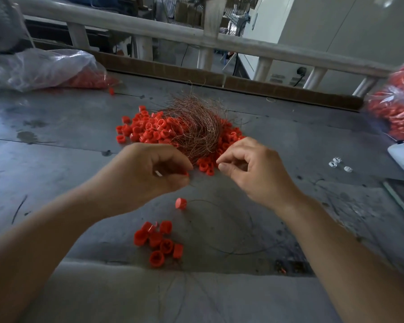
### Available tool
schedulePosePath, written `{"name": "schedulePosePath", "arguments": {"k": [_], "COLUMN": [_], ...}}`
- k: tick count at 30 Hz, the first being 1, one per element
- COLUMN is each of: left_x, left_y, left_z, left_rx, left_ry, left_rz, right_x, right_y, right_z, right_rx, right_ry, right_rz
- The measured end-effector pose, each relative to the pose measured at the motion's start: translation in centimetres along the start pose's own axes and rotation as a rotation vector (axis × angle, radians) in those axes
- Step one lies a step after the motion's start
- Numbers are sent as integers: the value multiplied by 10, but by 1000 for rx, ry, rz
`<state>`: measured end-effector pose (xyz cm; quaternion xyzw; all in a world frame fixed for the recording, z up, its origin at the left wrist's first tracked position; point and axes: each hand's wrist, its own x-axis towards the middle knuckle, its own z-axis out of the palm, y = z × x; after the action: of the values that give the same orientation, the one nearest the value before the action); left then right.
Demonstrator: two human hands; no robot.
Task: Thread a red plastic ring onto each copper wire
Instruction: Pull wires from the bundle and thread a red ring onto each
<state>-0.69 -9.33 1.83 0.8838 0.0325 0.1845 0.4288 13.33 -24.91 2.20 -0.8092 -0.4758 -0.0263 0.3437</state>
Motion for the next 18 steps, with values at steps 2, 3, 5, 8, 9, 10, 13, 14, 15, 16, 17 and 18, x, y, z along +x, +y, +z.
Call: {"name": "schedulePosePath", "arguments": {"k": [2, 3, 5, 8, 9, 10, 13, 14, 15, 16, 17, 18], "left_x": [1, 1, 1, 0, 0, 1, 3, 4, 4, 5, 7, 9], "left_y": [-3, -3, -3, -2, -2, -3, -3, -1, 0, 1, 2, 1], "left_z": [2, 3, 2, 3, 4, 5, 9, 10, 11, 12, 13, 15], "left_rx": [48, 55, 51, 58, 67, 75, 129, 181, 243, 300, 347, 384], "left_ry": [-11, -13, -19, -10, -8, -6, 15, 37, 56, 69, 65, 47], "left_rz": [22, 27, 39, 38, 38, 40, 58, 96, 155, 208, 237, 252], "right_x": [-1, -1, 2, 6, 7, 8, 10, 10, 10, 10, 9, 9], "right_y": [-1, -1, -1, -2, -3, -4, -5, -5, -4, -4, -4, -4], "right_z": [3, 5, 9, 15, 16, 18, 20, 20, 18, 17, 15, 15], "right_rx": [-4, -13, -17, 128, 178, 203, 201, 198, 192, 186, 182, 180], "right_ry": [-30, -19, 55, 98, 108, 127, 205, 224, 241, 258, 271, 279], "right_rz": [-50, -58, -25, 28, 16, -6, -63, -79, -96, -109, -121, -132]}}
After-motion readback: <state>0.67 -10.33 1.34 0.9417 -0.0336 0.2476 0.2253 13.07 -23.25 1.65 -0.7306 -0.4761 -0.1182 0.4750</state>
